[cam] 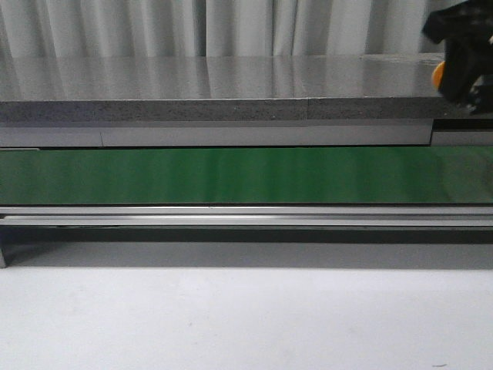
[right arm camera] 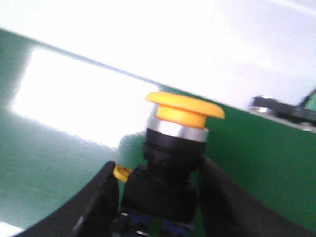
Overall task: Move button from left to right
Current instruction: 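Grasp the button with the right gripper and lift it off the belt, then lower the button into the green tray and open the right gripper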
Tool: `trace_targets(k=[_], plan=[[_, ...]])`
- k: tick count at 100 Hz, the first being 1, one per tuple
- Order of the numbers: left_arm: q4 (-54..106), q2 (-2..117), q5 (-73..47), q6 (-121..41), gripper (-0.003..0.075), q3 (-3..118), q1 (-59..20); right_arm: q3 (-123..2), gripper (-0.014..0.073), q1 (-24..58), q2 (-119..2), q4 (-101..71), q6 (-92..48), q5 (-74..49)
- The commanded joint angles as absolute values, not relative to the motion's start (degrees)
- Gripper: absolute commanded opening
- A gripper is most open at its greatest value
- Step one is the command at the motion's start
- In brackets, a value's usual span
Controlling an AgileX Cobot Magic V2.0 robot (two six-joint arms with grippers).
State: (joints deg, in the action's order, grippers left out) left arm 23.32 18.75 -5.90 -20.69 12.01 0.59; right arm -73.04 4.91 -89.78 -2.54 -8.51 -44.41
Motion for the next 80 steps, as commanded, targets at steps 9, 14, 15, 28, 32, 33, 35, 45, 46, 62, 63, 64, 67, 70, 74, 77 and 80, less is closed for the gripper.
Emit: trace_targets(k=[9, 14, 15, 28, 32, 33, 35, 45, 46, 62, 63, 64, 67, 70, 74, 77, 80], plan=[[23.94, 19.14, -2.19, -20.64, 0.0005, 13.58, 0.17, -80.97, 0.0254, -2.56, -86.98, 2.80, -9.11, -46.12], [23.94, 19.14, -2.19, -20.64, 0.0005, 13.58, 0.17, -81.73, 0.0254, -4.75, -86.98, 3.63, -9.11, -46.02], [23.94, 19.14, -2.19, -20.64, 0.0005, 13.58, 0.17, -81.79, 0.0254, -5.06, -86.98, 3.74, -9.11, -45.96], [23.94, 19.14, -2.19, -20.64, 0.0005, 13.58, 0.17, -81.80, 0.0254, -11.04, -87.48, 5.91, -9.11, -44.87], [23.94, 19.14, -2.19, -20.64, 0.0005, 13.58, 0.17, -81.80, 0.0254, -12.93, -88.08, 6.04, -9.11, -44.76], [23.94, 19.14, -2.19, -20.64, 0.0005, 13.58, 0.17, -81.80, 0.0254, -13.23, -88.21, 6.04, -9.11, -44.76], [23.94, 19.14, -2.19, -20.64, 0.0005, 13.58, 0.17, -81.80, 0.0254, -14.14, -88.64, 6.04, -9.11, -44.76], [23.94, 19.14, -2.19, -20.64, 0.0005, 13.58, 0.17, -81.80, 0.0254, -17.83, -91.23, 6.04, -9.11, -44.70], [23.94, 19.14, -2.19, -20.64, 0.0005, 13.58, 0.17, -81.80, 0.0254, -18.27, -91.68, 6.04, -9.11, -44.70], [23.94, 19.14, -2.19, -20.64, 0.0005, 13.58, 0.17, -81.80, 0.0254, -21.82, -96.98, 6.04, -9.11, -44.41], [23.94, 19.14, -2.19, -20.64, 0.0005, 13.58, 0.17, -81.80, 0.0254, -22.03, -97.20, 6.04, -9.11, -44.36], [23.94, 19.14, -2.19, -20.64, 0.0005, 13.58, 0.17, -81.80, 0.0254, -22.11, -97.40, 6.04, -9.11, -44.39], [23.94, 19.14, -2.19, -20.64, 0.0005, 13.58, 0.17, -81.80, 0.0254, -22.51, -98.48, 6.04, -9.11, -44.39], [23.94, 19.14, -2.19, -20.64, 0.0005, 13.58, 0.17, -81.80, 0.0254, -22.64, -99.28, 6.04, -9.11, -44.39], [23.94, 19.14, -2.19, -20.64, 0.0005, 13.58, 0.17, -81.80, 0.0254, -22.64, -100.38, 6.04, -9.11, -44.44], [23.94, 19.14, -2.19, -20.64, 0.0005, 13.58, 0.17, -81.80, 0.0254, -22.64, -101.04, 6.04, -9.11, -44.51], [23.94, 19.14, -2.19, -20.64, 0.0005, 13.58, 0.17, -81.80, 0.0254, -22.64, -101.66, 6.04, -9.11, -44.56]])
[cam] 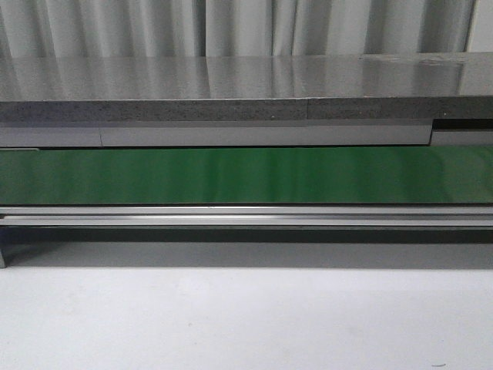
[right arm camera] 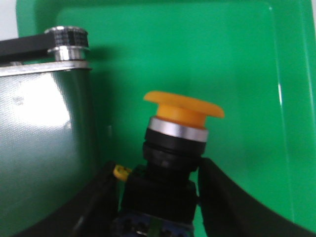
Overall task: Move button from left to right
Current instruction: 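Lower the button into the green tray and open the right gripper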
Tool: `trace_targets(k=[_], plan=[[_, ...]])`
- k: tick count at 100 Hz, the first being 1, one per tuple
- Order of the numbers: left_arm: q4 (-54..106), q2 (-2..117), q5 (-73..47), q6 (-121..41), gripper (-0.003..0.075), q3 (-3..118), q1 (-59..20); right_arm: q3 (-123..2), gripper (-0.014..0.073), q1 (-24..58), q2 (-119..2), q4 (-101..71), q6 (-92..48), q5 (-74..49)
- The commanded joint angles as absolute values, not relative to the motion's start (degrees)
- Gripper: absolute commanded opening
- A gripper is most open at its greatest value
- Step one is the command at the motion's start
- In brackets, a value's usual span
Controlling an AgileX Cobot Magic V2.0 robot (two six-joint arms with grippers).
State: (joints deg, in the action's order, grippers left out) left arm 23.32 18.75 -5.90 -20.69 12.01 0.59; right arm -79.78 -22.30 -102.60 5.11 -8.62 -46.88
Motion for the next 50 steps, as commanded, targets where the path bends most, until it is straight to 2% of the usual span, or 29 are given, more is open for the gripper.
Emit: trace_targets(k=[1, 50], plan=[[23.94, 19.14, -2.19, -20.64, 0.0005, 13.58, 0.17, -81.80, 0.0254, -22.64, -101.91, 6.04, -9.11, -44.56], [23.94, 19.14, -2.19, -20.64, 0.0005, 13.58, 0.17, -81.80, 0.0257, -22.64, -106.56, 6.96, -9.11, -44.37]])
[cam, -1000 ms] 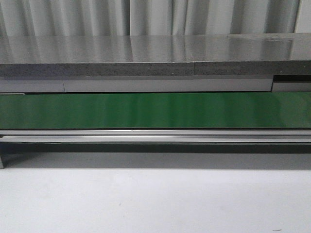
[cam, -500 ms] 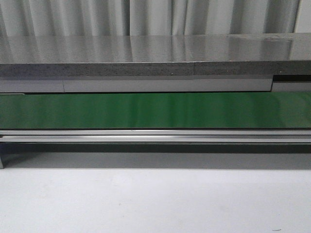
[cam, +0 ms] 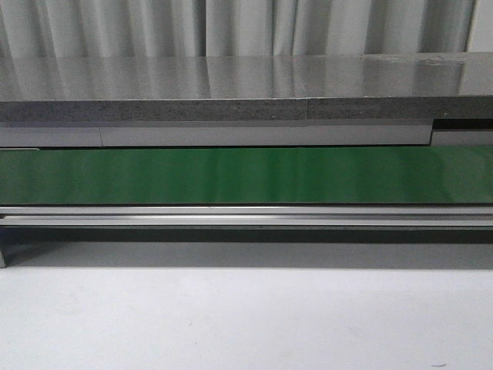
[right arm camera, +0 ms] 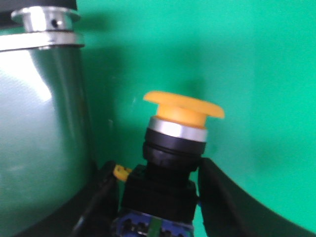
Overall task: Move button from left to right
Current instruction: 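Lower the button into the green tray and open the right gripper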
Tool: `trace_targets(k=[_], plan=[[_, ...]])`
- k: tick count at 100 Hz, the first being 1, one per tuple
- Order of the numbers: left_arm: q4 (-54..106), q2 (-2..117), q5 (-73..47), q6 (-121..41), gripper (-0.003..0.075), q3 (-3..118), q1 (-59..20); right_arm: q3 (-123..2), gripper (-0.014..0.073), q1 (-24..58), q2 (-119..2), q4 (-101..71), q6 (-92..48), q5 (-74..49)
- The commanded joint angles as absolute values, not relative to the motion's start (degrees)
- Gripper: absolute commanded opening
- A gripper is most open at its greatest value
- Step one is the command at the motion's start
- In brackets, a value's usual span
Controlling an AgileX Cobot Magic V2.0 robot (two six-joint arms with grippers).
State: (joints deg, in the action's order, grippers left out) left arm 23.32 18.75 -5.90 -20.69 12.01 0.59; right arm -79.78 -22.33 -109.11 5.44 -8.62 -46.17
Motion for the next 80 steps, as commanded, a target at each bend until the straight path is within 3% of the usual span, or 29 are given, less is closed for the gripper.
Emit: trace_targets(k=[1, 38, 63, 80], plan=[[23.94, 19.14, -2.19, -20.64, 0.0005, 13.58, 0.17, -81.80, 0.0257, -22.64, -106.59, 7.03, -9.11, -44.37], [23.94, 19.14, -2.19, -20.64, 0.0005, 13.58, 0.17, -81.80, 0.0268, -22.64, -108.16, 7.58, -9.11, -46.09], [23.94, 19.14, -2.19, -20.64, 0.0005, 13.58, 0.17, -81.80, 0.0509, -22.64, -108.16, 7.80, -9.06, -45.87], [23.94, 19.14, -2.19, -20.64, 0.0005, 13.58, 0.17, -81.80, 0.0528, -22.64, -108.09, 7.80, -8.40, -45.88]])
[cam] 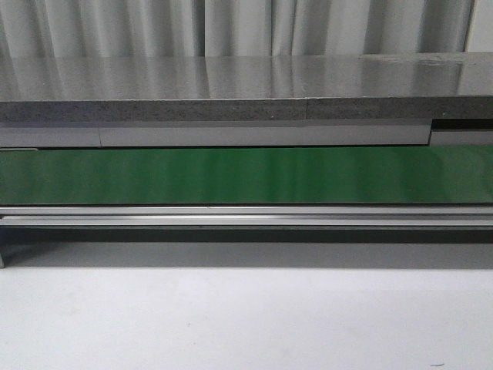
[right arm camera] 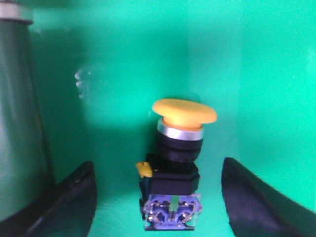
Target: Move button from left to right
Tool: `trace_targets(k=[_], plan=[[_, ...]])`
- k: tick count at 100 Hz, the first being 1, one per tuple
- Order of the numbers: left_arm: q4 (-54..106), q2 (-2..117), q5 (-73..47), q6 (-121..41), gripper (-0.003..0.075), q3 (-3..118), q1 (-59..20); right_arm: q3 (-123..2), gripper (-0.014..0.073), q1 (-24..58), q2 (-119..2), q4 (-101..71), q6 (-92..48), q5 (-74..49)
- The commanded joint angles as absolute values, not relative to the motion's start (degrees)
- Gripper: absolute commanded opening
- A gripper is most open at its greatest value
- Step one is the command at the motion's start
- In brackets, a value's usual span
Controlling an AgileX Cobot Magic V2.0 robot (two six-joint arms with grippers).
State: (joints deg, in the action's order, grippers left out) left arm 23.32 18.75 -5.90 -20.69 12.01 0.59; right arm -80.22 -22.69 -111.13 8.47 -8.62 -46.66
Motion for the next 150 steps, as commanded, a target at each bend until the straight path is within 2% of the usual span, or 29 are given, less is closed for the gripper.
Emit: trace_targets(k=[1, 24, 41, 76, 116, 150], plan=[[23.94, 19.14, -2.19, -20.64, 0.0005, 13.58, 0.17, -81.80, 0.0528, -22.64, -108.09, 7.80, -8.19, -45.88], [23.94, 19.14, -2.19, -20.64, 0.0005, 13.58, 0.17, -81.86, 0.0528, -22.64, -103.44, 7.52, -5.60, -43.11], [23.94, 19.14, -2.19, -20.64, 0.0005, 13.58, 0.17, -81.86, 0.0528, -21.51, -97.35, 1.16, -5.60, -40.80], [23.94, 19.14, -2.19, -20.64, 0.0005, 13.58, 0.17, -76.64, 0.0528, -11.32, -84.07, -0.85, -5.65, -35.20], [23.94, 19.14, -2.19, -20.64, 0.0005, 13.58, 0.17, -52.94, 0.0528, 1.47, -63.19, -1.62, -5.59, -20.08], [23.94, 19.14, -2.19, -20.64, 0.0005, 13.58, 0.17, -31.23, 0.0528, 2.18, -39.08, -3.36, -5.59, -9.41]])
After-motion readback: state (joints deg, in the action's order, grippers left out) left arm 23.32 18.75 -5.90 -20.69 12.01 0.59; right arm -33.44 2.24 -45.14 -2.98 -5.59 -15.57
